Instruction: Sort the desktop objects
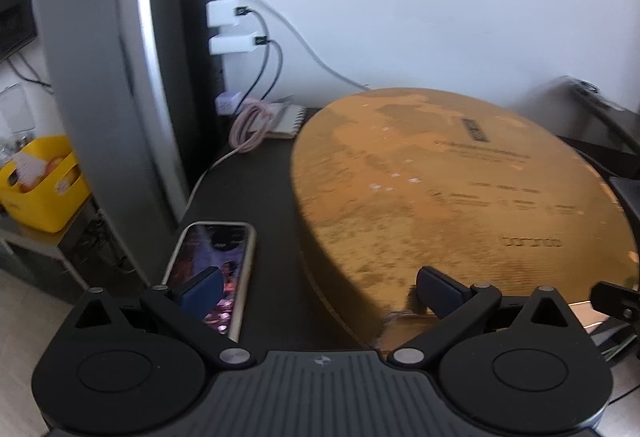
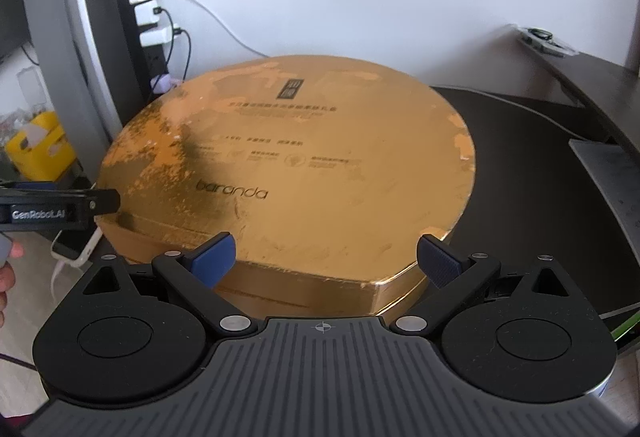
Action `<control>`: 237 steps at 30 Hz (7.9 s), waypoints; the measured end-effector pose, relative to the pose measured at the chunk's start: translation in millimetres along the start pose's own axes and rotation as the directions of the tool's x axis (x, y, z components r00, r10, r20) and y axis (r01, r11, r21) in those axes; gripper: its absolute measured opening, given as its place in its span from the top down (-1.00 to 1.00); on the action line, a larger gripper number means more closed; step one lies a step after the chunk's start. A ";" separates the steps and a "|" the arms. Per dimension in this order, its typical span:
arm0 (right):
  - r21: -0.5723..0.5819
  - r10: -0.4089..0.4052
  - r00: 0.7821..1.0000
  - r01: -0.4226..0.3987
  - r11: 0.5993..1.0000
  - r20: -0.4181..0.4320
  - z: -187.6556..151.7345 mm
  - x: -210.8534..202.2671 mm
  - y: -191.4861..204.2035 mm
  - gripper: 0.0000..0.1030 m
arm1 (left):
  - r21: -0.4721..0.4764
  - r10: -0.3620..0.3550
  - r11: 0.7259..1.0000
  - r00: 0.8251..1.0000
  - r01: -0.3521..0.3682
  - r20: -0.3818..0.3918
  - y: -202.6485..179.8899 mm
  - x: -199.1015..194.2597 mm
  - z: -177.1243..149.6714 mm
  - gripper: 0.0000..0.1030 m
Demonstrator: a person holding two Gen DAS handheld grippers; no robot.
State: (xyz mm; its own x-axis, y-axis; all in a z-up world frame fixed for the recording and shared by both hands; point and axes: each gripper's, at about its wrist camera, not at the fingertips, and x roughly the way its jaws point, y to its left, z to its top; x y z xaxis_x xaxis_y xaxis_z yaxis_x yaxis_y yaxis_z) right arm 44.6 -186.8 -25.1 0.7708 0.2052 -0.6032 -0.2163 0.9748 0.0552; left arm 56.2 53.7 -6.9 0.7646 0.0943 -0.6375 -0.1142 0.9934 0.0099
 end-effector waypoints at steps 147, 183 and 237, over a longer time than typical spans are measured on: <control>-0.052 -0.038 0.998 0.035 0.998 -0.051 20.5 22.5 -7.5 -0.99 | 0.009 -0.092 0.996 0.993 0.093 -0.067 -20.1 12.5 21.8 -0.97; 0.002 -0.105 0.990 0.106 0.994 -0.097 148.4 171.7 -16.0 -1.00 | 0.004 -0.036 0.999 0.997 0.036 -0.073 9.9 108.4 100.1 -1.00; 0.187 -0.117 0.993 0.121 0.975 -0.033 -30.1 -69.8 4.0 -1.00 | 0.063 -0.137 0.987 0.983 0.146 -0.119 -38.3 -62.0 -49.0 -0.99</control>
State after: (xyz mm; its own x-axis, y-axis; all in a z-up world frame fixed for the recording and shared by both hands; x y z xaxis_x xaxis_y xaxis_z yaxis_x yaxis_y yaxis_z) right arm -28.1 -199.9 -6.7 0.7702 0.0871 -0.6318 -0.0056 0.9915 0.1299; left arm -17.9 6.6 -5.5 0.6924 -0.0515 -0.7197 0.0386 0.9987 -0.0342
